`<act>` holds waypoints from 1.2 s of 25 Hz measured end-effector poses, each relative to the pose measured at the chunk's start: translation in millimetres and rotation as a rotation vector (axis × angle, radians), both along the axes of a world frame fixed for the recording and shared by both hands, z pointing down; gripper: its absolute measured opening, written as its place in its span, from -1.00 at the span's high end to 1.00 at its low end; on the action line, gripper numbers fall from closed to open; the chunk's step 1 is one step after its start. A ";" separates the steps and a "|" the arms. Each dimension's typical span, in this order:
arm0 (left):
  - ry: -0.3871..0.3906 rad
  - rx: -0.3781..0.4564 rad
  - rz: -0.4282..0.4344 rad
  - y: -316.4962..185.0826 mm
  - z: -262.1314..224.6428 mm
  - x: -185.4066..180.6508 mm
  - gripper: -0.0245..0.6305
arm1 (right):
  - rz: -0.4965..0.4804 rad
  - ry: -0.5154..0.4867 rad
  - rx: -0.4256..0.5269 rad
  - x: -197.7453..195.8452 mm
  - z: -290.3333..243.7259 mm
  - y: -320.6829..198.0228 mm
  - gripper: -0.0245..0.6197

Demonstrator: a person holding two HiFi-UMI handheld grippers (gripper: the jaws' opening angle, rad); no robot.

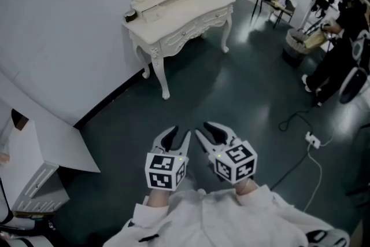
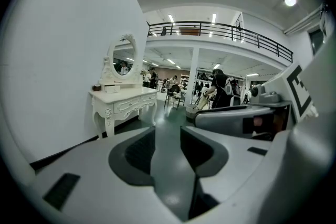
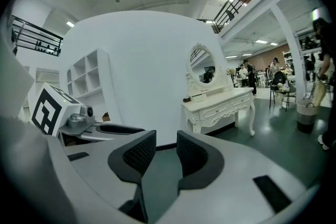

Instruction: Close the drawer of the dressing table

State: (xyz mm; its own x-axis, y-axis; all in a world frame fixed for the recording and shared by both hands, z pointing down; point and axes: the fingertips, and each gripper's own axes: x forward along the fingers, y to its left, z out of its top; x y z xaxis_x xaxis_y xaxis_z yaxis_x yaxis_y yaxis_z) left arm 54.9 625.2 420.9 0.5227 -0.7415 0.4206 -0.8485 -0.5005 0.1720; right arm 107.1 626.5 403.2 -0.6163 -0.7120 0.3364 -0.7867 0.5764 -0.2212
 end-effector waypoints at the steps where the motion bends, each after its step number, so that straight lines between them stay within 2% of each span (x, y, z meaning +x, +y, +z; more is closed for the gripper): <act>1: -0.001 -0.001 0.000 -9.9 1.1 -2.7 0.53 | 0.003 0.001 0.001 -1.7 0.9 -9.7 0.61; 19: 0.006 0.057 0.066 -212.5 -23.5 -49.3 0.53 | 0.068 0.005 0.054 -45.7 -19.0 -207.0 0.53; 25: 0.008 0.055 0.108 -251.7 -20.2 -57.3 0.53 | 0.079 0.003 0.058 -61.2 -18.7 -250.7 0.53; 30: 0.021 0.040 0.112 -269.3 -13.0 -64.6 0.53 | 0.092 0.007 0.037 -63.5 -8.3 -265.5 0.53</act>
State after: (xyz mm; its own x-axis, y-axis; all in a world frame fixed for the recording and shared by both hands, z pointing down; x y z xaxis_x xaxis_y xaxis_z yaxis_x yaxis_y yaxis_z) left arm -9.7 355.9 407.9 0.6119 -0.6936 0.3801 -0.7831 -0.5989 0.1676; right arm 43.6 360.9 394.9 -0.5453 -0.7775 0.3132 -0.8382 0.5093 -0.1952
